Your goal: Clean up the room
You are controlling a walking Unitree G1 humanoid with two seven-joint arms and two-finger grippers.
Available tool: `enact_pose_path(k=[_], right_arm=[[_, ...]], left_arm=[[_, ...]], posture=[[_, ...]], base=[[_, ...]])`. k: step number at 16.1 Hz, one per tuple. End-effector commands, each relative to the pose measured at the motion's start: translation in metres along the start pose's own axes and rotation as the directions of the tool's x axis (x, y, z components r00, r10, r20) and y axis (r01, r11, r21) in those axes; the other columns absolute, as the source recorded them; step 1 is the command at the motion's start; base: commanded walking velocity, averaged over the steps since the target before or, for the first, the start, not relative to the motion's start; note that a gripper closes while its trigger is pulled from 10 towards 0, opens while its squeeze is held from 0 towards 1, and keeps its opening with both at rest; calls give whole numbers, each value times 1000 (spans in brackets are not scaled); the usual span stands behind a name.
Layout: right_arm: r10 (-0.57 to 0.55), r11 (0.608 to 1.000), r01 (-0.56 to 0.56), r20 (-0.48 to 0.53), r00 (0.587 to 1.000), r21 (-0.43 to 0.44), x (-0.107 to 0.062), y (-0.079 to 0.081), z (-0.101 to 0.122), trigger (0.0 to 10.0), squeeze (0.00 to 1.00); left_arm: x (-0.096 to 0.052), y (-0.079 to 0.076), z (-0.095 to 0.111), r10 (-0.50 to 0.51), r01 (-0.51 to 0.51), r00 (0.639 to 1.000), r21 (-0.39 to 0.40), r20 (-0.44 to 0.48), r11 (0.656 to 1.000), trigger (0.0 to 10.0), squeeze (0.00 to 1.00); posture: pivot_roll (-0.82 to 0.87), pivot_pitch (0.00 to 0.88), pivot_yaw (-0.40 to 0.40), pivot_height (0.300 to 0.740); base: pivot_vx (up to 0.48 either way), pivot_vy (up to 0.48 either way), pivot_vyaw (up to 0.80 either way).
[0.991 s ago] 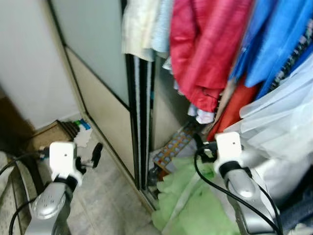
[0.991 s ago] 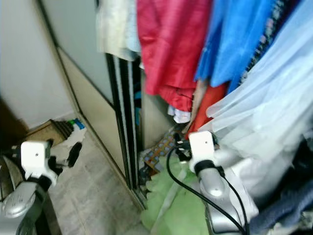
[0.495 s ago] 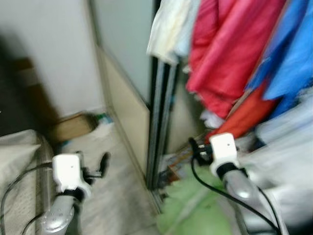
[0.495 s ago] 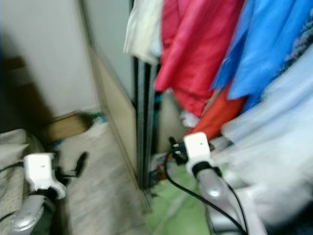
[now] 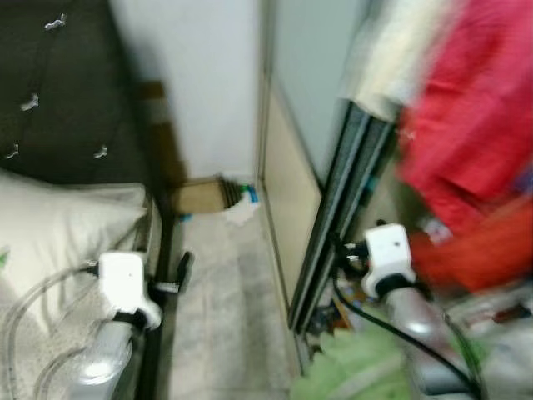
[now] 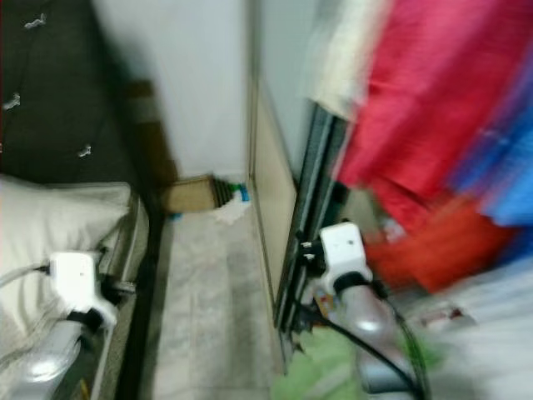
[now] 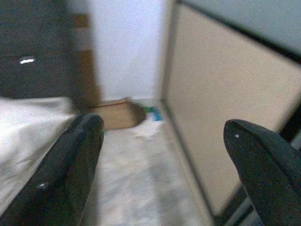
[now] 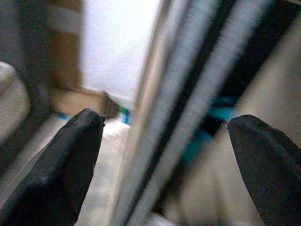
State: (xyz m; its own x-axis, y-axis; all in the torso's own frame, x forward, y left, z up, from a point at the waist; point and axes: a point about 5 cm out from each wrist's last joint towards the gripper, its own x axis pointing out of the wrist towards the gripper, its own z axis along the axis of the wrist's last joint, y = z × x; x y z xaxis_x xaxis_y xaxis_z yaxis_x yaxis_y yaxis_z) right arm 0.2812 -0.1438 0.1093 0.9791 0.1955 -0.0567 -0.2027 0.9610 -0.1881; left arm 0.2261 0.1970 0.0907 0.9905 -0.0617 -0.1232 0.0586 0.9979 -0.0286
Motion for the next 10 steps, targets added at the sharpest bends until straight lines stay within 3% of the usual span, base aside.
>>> enact_pose_path(k=[1, 10], right_arm=[[-32, 999, 32, -16, 999, 8, -2, -7, -4, 10000, 0], [-60, 997, 62, -43, 997, 40, -9, -9, -12, 10000, 0]], left_arm=[[2, -4, 2, -14, 13, 1000, 8, 5, 1000, 10000, 0], [3, -8, 3, -44, 44, 999, 30, 0, 999, 10000, 0]], posture=[[47, 0, -61, 740], [51, 0, -43, 740]], base=[[0, 0, 0], [0, 0, 0]])
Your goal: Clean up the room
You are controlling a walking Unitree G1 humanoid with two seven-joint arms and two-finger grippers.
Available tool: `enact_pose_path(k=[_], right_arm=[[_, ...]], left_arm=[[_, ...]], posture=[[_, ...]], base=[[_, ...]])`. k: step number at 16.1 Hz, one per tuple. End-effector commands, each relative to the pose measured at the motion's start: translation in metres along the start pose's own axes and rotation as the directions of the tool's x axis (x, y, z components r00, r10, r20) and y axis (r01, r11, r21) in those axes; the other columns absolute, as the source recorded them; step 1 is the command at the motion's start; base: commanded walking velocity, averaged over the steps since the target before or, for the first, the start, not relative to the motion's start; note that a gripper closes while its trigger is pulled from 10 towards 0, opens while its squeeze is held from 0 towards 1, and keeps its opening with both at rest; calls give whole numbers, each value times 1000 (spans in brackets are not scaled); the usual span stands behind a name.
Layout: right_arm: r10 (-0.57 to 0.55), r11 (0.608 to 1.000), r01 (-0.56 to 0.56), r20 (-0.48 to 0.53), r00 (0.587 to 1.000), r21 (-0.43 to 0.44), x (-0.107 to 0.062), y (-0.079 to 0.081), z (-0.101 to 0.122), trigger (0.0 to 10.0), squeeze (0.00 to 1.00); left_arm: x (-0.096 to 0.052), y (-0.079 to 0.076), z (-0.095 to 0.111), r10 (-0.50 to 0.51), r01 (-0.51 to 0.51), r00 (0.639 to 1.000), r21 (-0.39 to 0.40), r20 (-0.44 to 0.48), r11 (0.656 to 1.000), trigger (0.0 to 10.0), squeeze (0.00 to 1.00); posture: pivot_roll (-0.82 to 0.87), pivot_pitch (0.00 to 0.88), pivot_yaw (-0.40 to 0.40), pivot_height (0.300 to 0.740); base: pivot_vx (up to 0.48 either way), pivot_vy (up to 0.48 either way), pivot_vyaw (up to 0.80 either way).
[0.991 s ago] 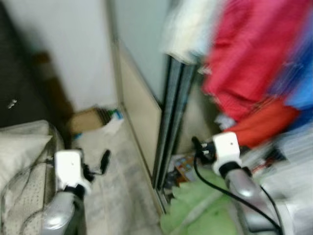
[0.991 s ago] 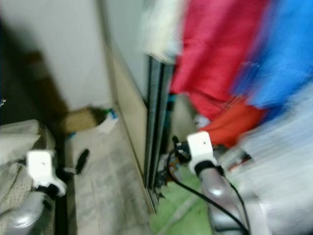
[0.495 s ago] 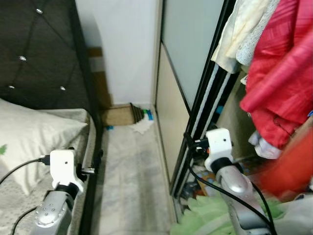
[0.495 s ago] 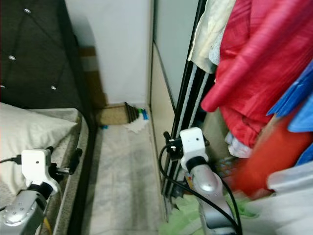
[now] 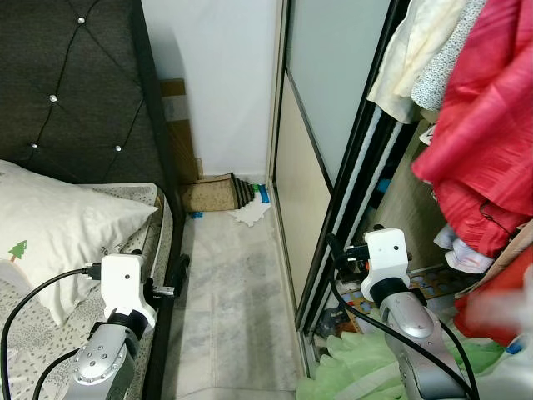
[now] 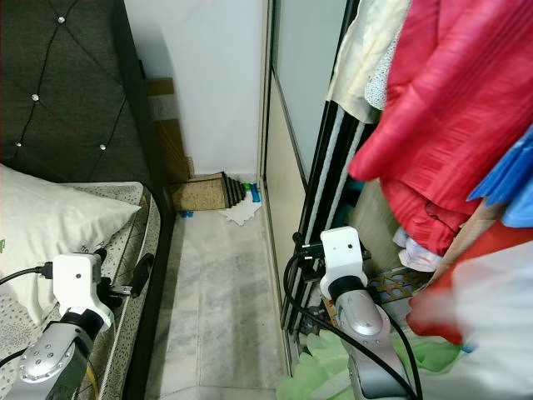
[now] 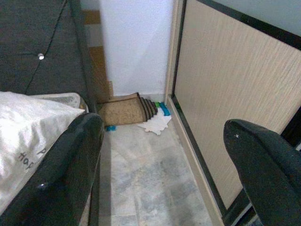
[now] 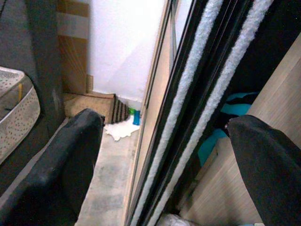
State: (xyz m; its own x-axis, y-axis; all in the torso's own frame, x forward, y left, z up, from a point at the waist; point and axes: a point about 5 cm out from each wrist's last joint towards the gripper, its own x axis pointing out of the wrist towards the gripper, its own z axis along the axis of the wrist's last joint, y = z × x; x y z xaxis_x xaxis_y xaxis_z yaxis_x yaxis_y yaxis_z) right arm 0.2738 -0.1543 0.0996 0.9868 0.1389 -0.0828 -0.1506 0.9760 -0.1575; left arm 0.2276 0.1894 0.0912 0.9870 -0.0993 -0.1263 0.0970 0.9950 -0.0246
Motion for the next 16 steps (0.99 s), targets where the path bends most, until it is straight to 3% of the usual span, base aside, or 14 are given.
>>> enact_pose_path(k=[1, 12, 16], right_arm=[[-8, 1000, 8, -7, 1000, 7, -1, -2, -1, 10000, 0], [14, 1000, -14, -11, 1000, -1, -5, 0, 0, 10000, 0], [-22, 999, 21, -28, 999, -44, -50, -21, 8, 10000, 0]], left_arm=[[0, -1, 2, -7, 7, 1000, 13, 5, 1000, 10000, 0], [-2, -3, 1, -3, 3, 1000, 9, -3, 1000, 10000, 0], [-5, 1, 1, 10, -10, 1000, 5, -3, 1000, 10000, 0]], posture=[[54, 0, -47, 740], [58, 0, -56, 740], [31, 0, -59, 740]], base=[[0, 0, 0], [0, 0, 0], [0, 0, 0]])
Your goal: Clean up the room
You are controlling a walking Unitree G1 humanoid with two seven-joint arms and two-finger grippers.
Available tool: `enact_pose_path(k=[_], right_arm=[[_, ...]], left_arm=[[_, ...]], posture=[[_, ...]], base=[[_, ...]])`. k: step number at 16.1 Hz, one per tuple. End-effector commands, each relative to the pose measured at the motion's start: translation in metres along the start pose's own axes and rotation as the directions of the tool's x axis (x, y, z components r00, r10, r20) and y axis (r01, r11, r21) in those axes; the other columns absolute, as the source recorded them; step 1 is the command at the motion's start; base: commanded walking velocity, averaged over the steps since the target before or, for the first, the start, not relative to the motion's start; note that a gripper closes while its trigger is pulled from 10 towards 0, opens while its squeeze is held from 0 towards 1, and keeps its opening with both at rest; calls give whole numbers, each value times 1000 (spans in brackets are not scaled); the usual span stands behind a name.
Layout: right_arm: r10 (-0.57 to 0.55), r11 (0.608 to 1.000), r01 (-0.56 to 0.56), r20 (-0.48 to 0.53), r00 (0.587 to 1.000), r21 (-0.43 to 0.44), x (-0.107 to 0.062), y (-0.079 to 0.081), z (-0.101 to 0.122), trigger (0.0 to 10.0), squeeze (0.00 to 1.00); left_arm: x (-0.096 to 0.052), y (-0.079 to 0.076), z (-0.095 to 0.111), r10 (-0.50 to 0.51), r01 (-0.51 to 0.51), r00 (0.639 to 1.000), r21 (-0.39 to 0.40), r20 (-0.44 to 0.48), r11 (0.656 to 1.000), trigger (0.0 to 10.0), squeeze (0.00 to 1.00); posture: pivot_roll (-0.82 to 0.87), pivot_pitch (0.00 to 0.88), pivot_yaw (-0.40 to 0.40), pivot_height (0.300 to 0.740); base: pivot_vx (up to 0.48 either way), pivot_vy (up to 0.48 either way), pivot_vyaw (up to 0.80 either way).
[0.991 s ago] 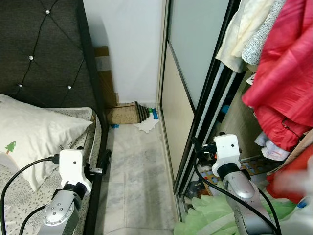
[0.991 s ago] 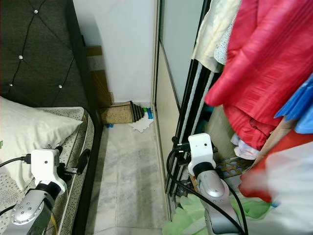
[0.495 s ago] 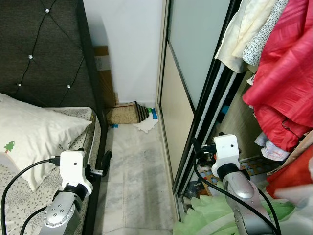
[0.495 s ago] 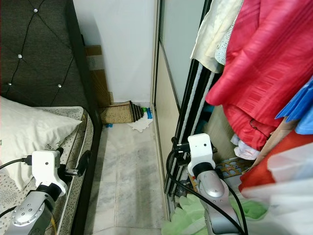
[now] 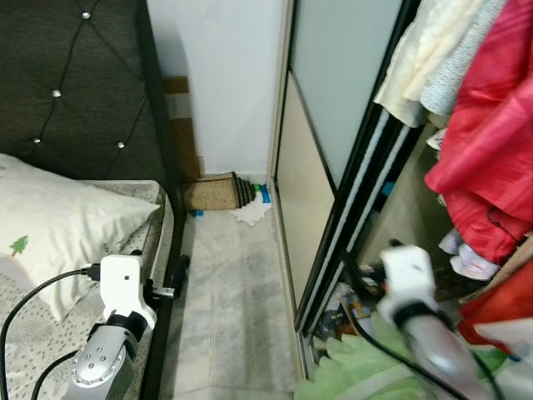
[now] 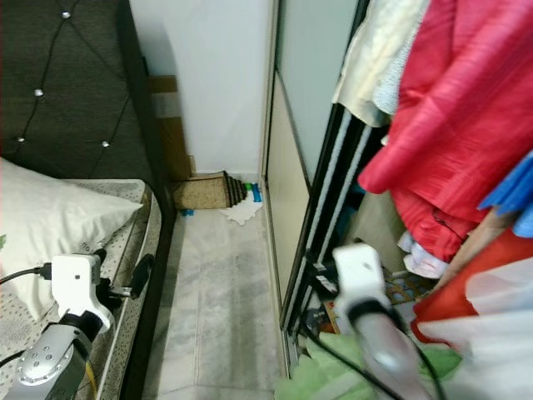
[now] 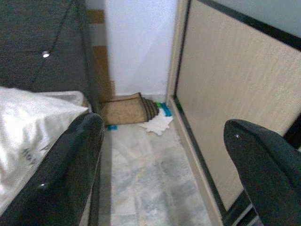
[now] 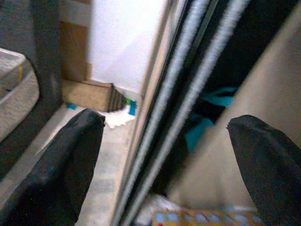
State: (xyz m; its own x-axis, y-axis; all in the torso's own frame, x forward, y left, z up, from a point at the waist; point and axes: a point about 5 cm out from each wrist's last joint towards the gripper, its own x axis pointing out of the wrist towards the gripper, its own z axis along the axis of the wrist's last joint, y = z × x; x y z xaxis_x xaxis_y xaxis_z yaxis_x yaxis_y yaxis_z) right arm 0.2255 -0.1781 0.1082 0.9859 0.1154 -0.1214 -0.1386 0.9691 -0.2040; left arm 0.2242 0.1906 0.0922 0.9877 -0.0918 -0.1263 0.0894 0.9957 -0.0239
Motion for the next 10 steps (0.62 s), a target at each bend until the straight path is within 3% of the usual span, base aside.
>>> enact_pose_path(k=[1, 3, 6, 10], right_arm=[[-12, 1000, 12, 6, 1000, -7, -8, -8, 6, 10000, 0], [-1, 1000, 1, -20, 1000, -23, -26, -15, 3, 10000, 0], [24, 998, -25, -28, 999, -66, -31, -13, 6, 10000, 0], [64, 996, -65, -22, 998, -61, -26, -2, 8, 10000, 0]], left_arm=[[-2, 0, -1, 2, -2, 1000, 0, -7, 1000, 10000, 0], [-1, -5, 0, -15, 14, 1000, -14, -4, 1000, 10000, 0], [-3, -9, 0, -25, 25, 1000, -21, -3, 999, 10000, 0], [-3, -7, -1, -17, 17, 1000, -19, -7, 1000, 10000, 0]], posture=[[22, 0, -56, 740], [2, 0, -47, 740], [-4, 0, -41, 740], [9, 0, -47, 740]], base=[[0, 0, 0], [0, 0, 0], [0, 0, 0], [0, 0, 800]])
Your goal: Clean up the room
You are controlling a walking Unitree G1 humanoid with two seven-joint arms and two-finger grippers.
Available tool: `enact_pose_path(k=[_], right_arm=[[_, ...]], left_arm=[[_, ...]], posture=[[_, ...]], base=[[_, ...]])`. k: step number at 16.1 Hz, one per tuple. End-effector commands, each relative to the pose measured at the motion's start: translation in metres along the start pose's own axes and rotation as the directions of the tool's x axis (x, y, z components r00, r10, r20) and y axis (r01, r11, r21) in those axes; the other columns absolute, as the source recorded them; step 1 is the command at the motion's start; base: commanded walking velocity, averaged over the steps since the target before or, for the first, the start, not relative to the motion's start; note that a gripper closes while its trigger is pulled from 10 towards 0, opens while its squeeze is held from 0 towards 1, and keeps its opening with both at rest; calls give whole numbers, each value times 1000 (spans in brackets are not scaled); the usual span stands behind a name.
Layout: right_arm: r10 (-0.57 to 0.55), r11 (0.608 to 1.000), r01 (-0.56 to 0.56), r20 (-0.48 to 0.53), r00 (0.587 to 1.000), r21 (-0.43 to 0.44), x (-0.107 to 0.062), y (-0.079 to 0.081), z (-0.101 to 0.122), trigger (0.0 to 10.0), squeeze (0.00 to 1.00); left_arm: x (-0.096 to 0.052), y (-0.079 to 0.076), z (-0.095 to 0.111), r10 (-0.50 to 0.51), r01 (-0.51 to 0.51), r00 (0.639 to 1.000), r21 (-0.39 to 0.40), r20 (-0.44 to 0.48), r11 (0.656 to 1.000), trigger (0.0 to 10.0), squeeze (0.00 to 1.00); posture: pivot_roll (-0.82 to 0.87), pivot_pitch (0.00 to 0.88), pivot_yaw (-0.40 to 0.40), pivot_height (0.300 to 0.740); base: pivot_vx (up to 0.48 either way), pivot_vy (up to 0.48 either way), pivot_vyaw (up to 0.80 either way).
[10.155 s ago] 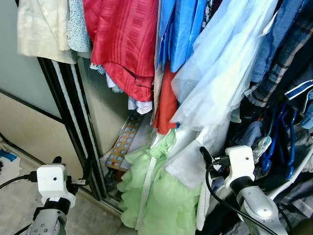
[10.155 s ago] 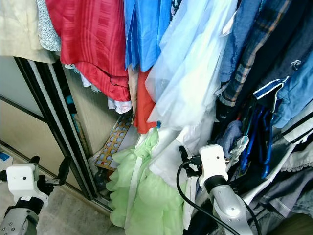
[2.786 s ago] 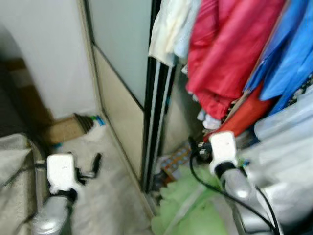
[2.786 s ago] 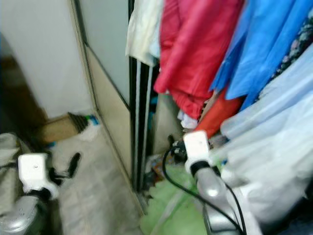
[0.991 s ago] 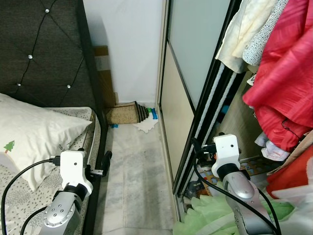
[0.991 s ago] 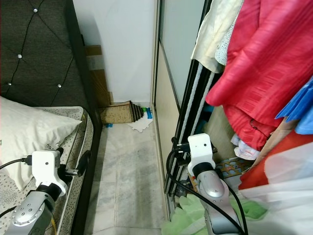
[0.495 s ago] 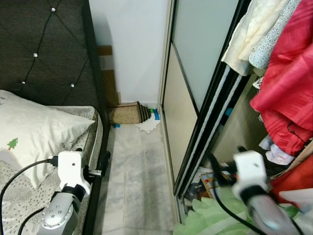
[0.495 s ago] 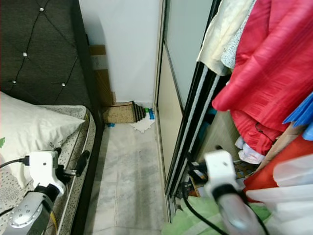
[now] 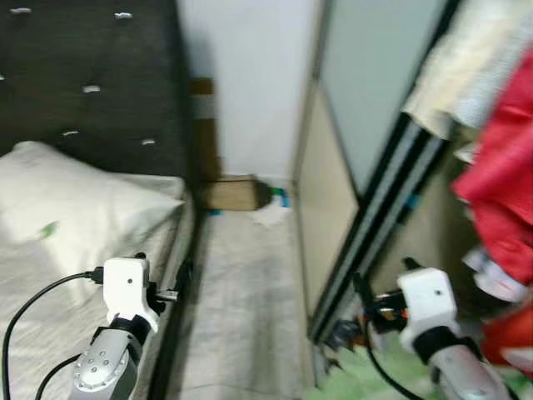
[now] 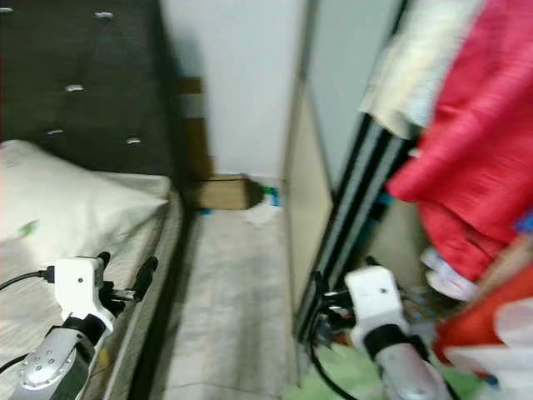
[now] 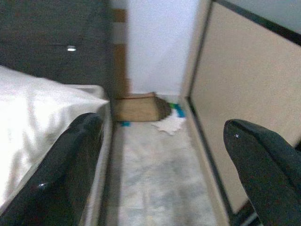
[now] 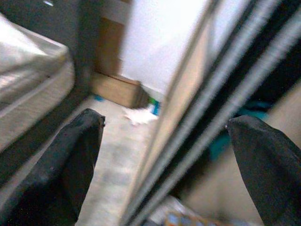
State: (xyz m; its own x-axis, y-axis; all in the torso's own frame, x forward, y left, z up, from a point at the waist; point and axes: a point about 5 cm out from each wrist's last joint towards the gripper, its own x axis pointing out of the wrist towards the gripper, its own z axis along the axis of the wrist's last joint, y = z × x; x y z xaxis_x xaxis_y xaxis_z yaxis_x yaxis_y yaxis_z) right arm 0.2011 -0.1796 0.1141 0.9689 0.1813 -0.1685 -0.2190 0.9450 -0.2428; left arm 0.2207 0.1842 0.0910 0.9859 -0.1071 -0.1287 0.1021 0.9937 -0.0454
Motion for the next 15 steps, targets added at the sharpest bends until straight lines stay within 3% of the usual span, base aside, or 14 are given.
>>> enact_pose_path(k=[1, 7, 15], right_arm=[[-10, 1000, 10, 7, 1000, -12, -2, -4, 4, 10000, 0], [-4, 1000, 4, -7, 1000, -18, -3, -4, 0, 10000, 0], [34, 999, -34, 2, 999, -21, 10, 0, -1, 10000, 0]], left_arm=[[0, 0, 0, 0, 0, 1000, 1, -6, 1000, 10000, 0], [-1, -3, -2, -12, 12, 1000, -2, -14, 1000, 10000, 0], [0, -5, -3, -1, 1, 1000, -12, -11, 1000, 10000, 0]], posture=[[9, 0, -47, 740], [4, 0, -47, 740], [12, 0, -64, 740]], base=[[0, 0, 800], [0, 0, 800], [0, 0, 800]])
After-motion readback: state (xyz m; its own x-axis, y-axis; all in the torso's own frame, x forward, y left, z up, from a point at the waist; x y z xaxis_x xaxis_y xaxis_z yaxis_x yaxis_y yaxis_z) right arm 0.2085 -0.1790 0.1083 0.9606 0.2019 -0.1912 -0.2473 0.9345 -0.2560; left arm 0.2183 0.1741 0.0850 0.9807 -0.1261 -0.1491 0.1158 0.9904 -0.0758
